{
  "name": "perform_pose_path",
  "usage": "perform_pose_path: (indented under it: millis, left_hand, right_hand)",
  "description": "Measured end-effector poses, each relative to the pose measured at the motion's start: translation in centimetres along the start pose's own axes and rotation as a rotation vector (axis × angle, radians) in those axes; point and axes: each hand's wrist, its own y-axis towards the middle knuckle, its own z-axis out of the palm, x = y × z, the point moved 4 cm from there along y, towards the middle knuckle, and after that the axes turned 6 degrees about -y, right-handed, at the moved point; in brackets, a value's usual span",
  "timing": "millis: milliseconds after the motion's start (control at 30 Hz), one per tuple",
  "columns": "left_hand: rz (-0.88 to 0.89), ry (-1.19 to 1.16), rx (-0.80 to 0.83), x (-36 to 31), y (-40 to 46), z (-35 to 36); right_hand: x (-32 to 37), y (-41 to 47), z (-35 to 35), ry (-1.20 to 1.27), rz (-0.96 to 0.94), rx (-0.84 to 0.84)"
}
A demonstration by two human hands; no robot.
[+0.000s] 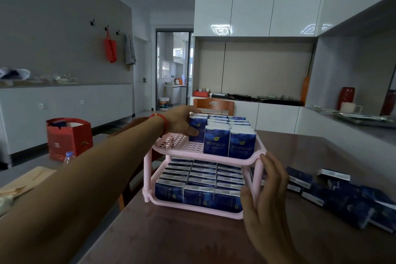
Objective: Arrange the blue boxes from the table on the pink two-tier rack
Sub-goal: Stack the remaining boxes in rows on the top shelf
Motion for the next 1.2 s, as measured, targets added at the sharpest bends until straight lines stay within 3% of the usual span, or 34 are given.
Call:
perform_pose_path:
  millis: [567, 667, 733, 800, 900, 967, 1033, 1100, 1200]
  left_hand:
    - [-0.053, 0.027, -0.003, -0.6, -0.7, 0.4]
    - [-0.066, -0.074, -0.002, -0.9, -1.6, -0.2]
    - [-0.03, -0.114, -0.106, -1.5, -2.8, -0.8]
    - [0.063, -0.012, -0.352, -2.5, -4.6, -1.6]
    - [0.318, 0.06, -0.771, -4.9, -9.7, -0.8]
    - [0.492, -0.005, -0.903, -6.9, -13.9, 1.6]
    - [0.634, -0.046, -0.864, -8.8, -17.1, 5.4]
    - [0.724, -0.059, -0.7, -10.1, -18.9, 10.0]
    - [0.698, -0.072, -0.426, -10.7, -18.6, 16.7]
  right_hand:
    - [-0.3, 0.0, -0.2, 0.012, 0.016, 0.031]
    - [-0.5, 0.0, -0.4, 0.027, 0.04, 0.031]
    - [-0.7, 0.1, -0.5, 0.046, 0.079, 0.02]
    - [-1.0, 0.1, -0.5, 0.073, 0.136, 0.006]
    - [-2.3, 0.0, -0.5, 0.13, 0.328, -0.029]
    - [-3.5, -0.1, -0.5, 0.145, 0.487, -0.038]
    - [-4.7, -0.4, -1.0, 0.126, 0.589, -0.041]
    - [-5.9, -0.9, -1.7, 0.063, 0.669, -0.031]
    - [-8.5, -1.3, -3.3, -0.088, 0.78, 0.047]
